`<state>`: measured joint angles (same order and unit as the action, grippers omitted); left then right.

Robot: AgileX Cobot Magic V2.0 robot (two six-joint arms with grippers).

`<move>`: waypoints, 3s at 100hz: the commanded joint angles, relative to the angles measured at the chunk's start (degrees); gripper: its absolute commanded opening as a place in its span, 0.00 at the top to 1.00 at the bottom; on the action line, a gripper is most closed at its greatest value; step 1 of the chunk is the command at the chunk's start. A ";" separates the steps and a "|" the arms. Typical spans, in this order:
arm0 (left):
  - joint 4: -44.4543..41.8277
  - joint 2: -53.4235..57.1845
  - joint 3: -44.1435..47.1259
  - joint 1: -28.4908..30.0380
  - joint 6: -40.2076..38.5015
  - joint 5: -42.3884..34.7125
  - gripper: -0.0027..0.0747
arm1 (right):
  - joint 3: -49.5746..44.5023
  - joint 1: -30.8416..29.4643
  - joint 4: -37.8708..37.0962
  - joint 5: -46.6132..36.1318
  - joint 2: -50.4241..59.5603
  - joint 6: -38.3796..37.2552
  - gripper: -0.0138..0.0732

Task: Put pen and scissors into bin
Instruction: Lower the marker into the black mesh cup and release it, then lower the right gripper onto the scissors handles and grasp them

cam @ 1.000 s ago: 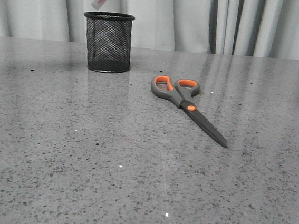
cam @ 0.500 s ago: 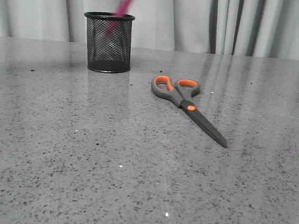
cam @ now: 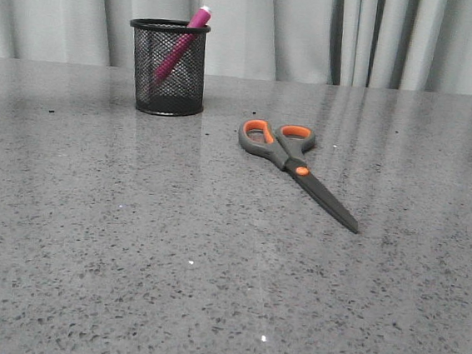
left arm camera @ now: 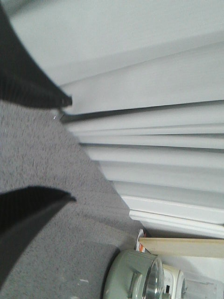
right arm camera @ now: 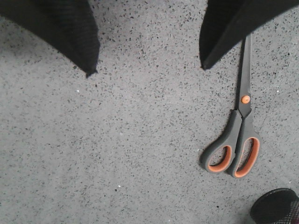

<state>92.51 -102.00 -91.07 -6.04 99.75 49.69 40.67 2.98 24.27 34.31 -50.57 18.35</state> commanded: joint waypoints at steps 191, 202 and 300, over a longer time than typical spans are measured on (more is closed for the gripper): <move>-28.98 66.97 56.50 3.14 -27.10 -32.33 0.99 | 47.14 25.89 -21.07 21.94 -50.10 -11.95 0.36; -28.98 66.97 56.50 3.14 -27.10 -32.33 0.99 | 47.14 26.21 -22.45 21.67 -51.26 -13.04 0.36; -28.98 66.97 56.50 3.14 -27.10 -32.53 0.99 | 47.26 27.06 -22.44 21.11 -53.00 -12.06 0.93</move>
<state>61.65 -35.05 -32.89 -2.94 73.05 19.24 86.72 30.11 2.66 55.50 -106.73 5.60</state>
